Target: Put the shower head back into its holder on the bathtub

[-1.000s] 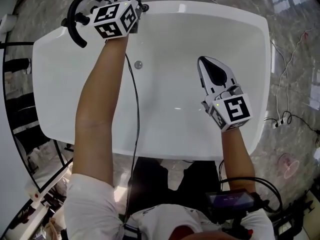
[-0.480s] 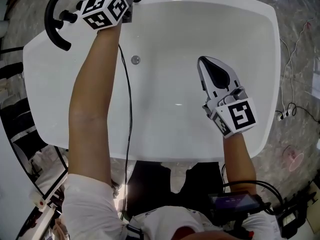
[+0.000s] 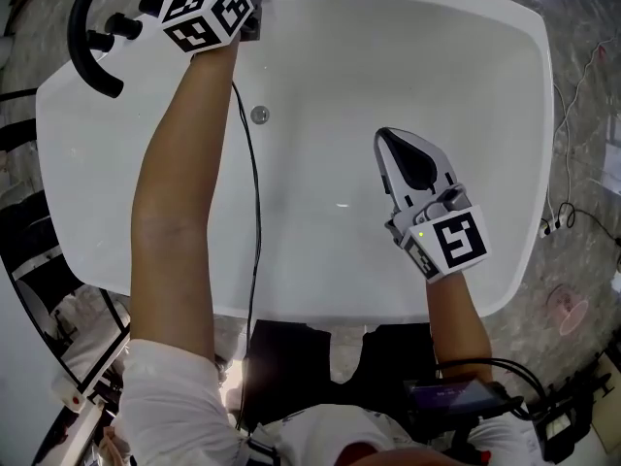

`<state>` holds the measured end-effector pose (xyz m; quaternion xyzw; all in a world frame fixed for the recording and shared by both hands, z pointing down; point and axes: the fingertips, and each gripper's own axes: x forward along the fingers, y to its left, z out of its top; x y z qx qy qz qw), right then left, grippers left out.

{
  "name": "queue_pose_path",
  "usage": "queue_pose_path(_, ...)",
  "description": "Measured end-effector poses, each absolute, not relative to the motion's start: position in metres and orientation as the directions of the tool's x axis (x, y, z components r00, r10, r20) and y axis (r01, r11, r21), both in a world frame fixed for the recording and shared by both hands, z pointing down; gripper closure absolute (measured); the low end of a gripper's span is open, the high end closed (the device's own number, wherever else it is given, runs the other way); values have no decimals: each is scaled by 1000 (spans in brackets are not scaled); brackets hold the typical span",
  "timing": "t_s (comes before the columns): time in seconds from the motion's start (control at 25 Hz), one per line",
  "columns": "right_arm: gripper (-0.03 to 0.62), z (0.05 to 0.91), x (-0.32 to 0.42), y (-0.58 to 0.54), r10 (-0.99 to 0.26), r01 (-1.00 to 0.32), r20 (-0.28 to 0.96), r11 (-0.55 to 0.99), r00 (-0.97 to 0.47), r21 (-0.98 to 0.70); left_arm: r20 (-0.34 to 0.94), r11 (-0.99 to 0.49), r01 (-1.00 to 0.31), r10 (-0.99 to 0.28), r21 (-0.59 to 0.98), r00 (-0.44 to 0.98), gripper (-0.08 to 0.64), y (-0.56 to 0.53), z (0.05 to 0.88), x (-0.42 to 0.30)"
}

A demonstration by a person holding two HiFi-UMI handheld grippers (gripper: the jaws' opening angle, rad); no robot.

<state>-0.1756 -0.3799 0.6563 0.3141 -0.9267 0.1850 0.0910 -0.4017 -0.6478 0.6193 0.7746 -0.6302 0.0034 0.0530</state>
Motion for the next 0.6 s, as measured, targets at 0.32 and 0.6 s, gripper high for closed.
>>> queue_pose_path(0.32,580,674,-176,-367,-535,-615,309,728,-786,-303,73,-204,-976,-975,79,210,425,-648,634,-405)
queue_pose_path(0.6,580,685,-180,-360,-524,-614,328,725,-786,-312,61,-203,-972,-976,115,211,425,-647,642,-405)
